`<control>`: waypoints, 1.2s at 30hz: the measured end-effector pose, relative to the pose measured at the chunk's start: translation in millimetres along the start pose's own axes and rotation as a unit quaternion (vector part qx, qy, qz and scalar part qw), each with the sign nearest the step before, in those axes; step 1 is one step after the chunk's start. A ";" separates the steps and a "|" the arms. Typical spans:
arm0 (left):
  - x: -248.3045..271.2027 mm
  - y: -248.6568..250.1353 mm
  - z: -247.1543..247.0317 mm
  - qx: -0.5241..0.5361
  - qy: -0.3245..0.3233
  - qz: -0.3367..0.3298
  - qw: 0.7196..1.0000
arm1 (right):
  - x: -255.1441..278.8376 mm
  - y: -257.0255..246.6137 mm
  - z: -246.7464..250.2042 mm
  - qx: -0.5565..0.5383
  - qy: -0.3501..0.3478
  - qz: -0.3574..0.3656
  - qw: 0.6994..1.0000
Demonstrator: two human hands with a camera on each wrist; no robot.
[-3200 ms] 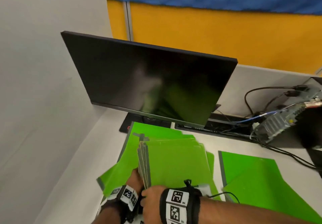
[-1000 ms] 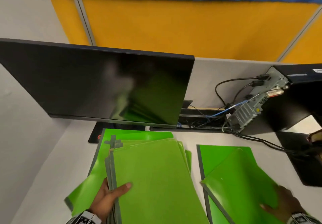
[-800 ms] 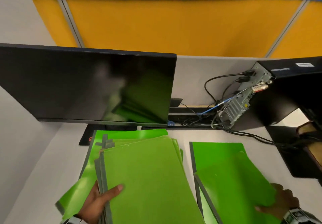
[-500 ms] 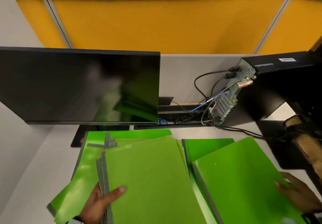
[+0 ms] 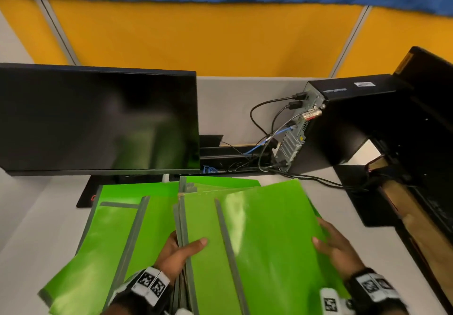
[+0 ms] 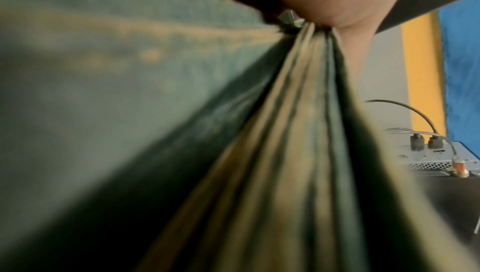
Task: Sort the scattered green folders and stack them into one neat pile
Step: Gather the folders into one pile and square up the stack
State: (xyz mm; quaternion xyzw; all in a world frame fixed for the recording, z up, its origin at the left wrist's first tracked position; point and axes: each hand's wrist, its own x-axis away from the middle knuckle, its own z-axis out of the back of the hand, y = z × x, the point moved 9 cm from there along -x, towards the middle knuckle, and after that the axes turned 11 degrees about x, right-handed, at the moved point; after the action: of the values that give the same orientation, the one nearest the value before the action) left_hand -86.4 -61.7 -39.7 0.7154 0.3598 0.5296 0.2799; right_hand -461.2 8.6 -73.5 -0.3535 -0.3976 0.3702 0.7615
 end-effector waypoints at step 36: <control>-45.4 -33.4 20.0 -0.108 0.079 0.066 0.989 | -4.2 6.1 -91.0 0.209 -0.104 -0.162 0.959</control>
State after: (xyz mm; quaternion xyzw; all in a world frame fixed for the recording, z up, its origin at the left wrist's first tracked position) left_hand -82.7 -79.4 -96.7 0.6594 0.2733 0.6374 0.2904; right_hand -385.7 -14.3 -119.5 -0.0770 -0.4407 0.3509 0.8226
